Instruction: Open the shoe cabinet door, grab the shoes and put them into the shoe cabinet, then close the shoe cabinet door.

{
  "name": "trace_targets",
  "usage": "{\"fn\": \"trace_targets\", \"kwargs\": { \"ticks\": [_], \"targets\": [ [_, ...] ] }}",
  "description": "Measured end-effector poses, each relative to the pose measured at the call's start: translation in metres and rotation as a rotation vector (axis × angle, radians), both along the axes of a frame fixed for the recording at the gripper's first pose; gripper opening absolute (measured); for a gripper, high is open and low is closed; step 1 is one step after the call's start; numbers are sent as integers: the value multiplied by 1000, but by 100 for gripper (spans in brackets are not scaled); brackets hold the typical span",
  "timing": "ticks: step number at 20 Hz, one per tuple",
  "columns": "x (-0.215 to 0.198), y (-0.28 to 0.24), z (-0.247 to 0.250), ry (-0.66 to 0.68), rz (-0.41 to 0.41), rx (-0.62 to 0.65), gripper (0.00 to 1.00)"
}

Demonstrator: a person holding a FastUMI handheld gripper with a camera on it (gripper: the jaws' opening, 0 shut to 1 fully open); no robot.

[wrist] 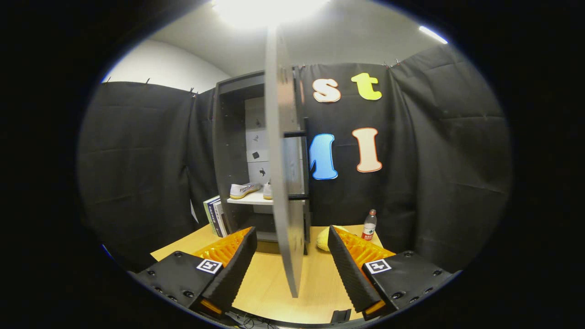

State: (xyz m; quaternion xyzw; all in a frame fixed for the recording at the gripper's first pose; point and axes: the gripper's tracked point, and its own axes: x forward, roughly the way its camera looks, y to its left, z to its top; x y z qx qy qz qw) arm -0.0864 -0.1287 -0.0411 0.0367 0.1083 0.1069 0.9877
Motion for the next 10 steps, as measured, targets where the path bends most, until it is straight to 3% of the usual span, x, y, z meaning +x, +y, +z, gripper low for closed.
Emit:
{"fn": "trace_targets", "kwargs": {
  "ticks": [10],
  "targets": [
    [56, -61, 32, -43, 35, 35, 97]
  ]
}}
